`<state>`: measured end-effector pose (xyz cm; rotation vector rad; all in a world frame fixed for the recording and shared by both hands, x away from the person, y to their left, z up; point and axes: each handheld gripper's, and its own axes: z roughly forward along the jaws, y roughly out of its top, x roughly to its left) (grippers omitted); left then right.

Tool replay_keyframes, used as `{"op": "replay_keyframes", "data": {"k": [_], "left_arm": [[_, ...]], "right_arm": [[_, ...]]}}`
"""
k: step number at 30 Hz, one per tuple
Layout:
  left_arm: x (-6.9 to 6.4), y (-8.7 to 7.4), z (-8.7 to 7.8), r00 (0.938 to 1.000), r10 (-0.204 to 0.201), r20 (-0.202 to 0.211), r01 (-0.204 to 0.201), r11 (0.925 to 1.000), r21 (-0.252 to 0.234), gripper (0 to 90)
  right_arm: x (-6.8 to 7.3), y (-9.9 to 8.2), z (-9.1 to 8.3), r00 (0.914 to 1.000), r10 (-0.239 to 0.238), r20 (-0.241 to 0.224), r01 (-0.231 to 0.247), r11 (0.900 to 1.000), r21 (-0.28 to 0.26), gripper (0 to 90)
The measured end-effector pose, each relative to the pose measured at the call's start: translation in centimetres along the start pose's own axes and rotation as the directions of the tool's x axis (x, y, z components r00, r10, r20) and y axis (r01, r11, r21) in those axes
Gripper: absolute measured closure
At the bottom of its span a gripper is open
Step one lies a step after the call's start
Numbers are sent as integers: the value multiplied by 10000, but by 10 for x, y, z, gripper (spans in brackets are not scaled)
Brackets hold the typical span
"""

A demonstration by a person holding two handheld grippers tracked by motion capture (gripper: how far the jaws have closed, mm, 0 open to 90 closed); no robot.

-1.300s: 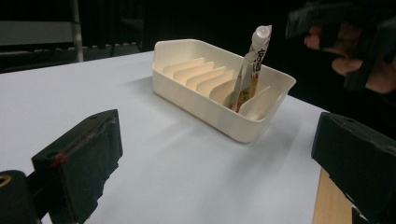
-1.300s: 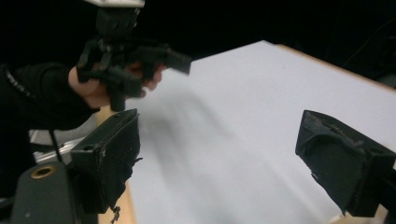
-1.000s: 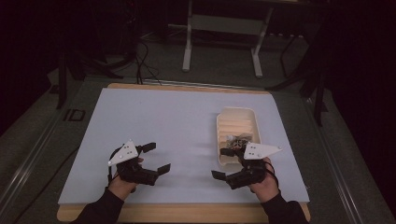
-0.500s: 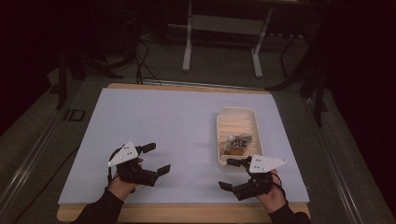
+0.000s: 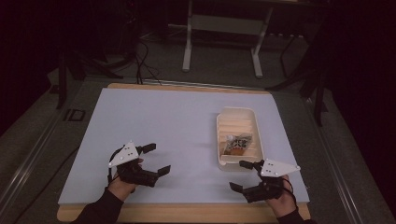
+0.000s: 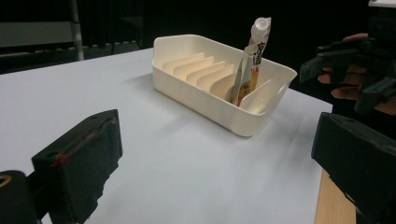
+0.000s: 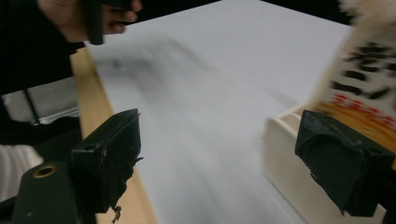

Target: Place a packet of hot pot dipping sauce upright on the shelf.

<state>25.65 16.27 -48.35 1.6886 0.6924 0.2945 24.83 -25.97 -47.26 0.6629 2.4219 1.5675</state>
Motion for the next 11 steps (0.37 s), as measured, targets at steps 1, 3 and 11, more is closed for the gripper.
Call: {"op": "replay_keyframes", "data": {"k": [1,3,11], "left_arm": [[1,0,0,10000,-25,-12,25,10000,17,24],[1,-1,0,10000,-45,-21,45,10000,30,24],[2,-3,2,10000,-27,-12,27,9999,121,24]], "right_arm": [[-5,-1,-2,9999,92,84,-92,9999,-75,144],[-7,-2,-2,9999,11,154,-9,9999,-101,144],[-8,-1,-3,9995,-160,279,163,9998,-106,144]]}}
